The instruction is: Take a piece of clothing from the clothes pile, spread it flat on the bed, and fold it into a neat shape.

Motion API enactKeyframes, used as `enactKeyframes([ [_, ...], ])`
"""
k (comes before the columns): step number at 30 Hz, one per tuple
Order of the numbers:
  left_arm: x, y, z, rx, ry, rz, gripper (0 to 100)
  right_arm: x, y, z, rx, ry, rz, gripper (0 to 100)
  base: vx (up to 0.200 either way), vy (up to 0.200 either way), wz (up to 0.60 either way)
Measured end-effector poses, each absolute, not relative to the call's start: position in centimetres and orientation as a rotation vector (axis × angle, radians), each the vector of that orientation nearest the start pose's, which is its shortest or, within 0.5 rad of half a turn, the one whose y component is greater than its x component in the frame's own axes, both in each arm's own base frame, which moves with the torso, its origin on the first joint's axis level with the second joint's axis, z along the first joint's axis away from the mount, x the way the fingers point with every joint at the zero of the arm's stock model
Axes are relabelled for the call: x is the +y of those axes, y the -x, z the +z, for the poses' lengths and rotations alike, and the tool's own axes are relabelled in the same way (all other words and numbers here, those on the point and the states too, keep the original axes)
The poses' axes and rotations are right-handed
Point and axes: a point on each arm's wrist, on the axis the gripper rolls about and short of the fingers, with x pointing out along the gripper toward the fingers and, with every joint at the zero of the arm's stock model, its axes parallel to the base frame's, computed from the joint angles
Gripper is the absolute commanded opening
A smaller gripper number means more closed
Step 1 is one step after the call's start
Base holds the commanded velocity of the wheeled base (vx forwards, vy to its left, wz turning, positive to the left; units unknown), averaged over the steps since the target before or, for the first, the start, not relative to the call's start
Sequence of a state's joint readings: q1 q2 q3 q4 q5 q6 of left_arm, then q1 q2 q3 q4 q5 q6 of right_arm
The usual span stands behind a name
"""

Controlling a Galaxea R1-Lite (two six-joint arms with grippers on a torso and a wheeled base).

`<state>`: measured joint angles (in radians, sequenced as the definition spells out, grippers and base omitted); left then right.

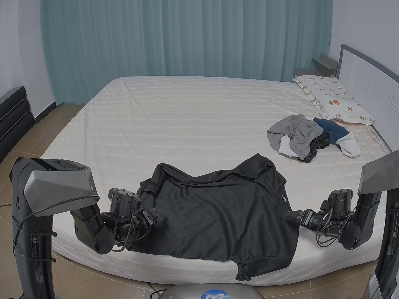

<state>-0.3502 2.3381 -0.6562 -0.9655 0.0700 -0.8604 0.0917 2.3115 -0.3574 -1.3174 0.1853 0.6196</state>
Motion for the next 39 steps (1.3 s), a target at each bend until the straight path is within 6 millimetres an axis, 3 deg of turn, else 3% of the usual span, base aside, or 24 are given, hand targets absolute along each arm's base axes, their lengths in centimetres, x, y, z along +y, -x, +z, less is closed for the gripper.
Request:
enactKeyframes([
  [9,-10.8,-32.2,-3.4,0.759,0.671,0.08,0,3.1,-28.7,-3.0,0.704,-0.624,0.06,100,0.0,0.0,0.0],
  [28,-4.9,-31.8,-1.5,0.703,0.606,0.177,0,3.0,-28.6,-3.1,0.708,-0.626,0.057,100,0.0,0.0,0.0],
  [38,-4.7,-31.4,-1.6,0.713,0.61,0.177,0,3.2,-28.4,-3.3,0.738,-0.648,0.098,100,0.0,0.0,0.0],
  [39,-4.7,-31.4,-1.6,0.714,0.61,0.176,100,3.2,-28.4,-3.3,0.742,-0.651,0.105,100,0.0,0.0,0.0],
])
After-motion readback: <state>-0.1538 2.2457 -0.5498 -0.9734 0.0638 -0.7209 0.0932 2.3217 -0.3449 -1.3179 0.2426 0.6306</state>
